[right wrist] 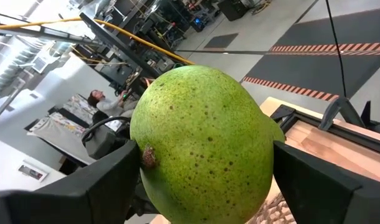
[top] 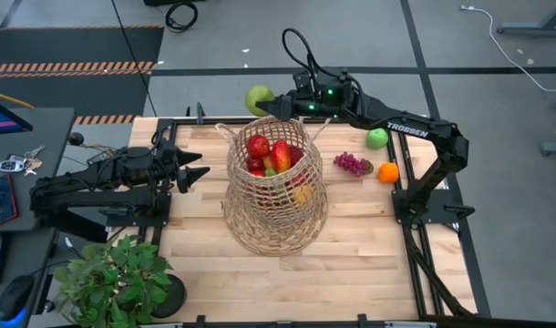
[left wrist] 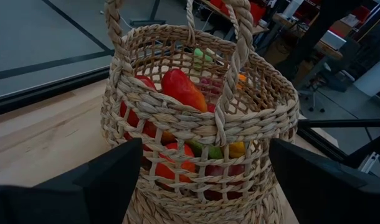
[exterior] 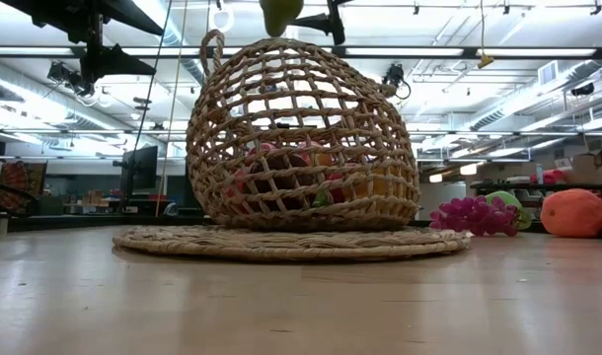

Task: Build produce basket
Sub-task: Put the pear into the brown basket

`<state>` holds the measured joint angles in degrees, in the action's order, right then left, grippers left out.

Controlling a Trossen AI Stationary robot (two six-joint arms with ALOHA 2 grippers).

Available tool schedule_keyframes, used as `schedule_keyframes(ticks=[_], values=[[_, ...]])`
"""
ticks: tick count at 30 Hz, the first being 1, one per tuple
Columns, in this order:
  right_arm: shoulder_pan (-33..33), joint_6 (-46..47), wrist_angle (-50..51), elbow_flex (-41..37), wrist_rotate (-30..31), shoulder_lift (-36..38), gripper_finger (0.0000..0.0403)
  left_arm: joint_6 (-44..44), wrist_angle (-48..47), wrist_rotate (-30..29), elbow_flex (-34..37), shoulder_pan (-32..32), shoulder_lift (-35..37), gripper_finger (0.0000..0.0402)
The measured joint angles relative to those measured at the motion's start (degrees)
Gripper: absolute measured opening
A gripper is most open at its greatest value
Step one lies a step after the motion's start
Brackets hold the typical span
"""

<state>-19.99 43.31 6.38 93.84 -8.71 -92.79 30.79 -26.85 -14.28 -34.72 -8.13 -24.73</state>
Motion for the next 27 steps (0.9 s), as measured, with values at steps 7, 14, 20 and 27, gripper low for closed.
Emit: schedule_keyframes(ticks=[7,14,20,27], values=[[0.04,-2.42,2.82,0.0,-0.02,0.0,0.0348,0.0,-0.02,0.0,0.0,0.01,0.0,0.0357],[0.8,-9.14,5.07,0.0,-0.38,0.02,0.0348,0.0,0.0,0.0,0.0,0.0,0.0,0.0357],[1.14,-22.85,4.66,0.0,0.02,0.02,0.0348,0.0,0.0,-0.02,0.0,-0.01,0.0,0.0357],[1.97,-48.95,2.51,0.0,-0.45,0.03,0.0348,0.0,0.0,0.0,0.0,-0.01,0.0,0.0357]])
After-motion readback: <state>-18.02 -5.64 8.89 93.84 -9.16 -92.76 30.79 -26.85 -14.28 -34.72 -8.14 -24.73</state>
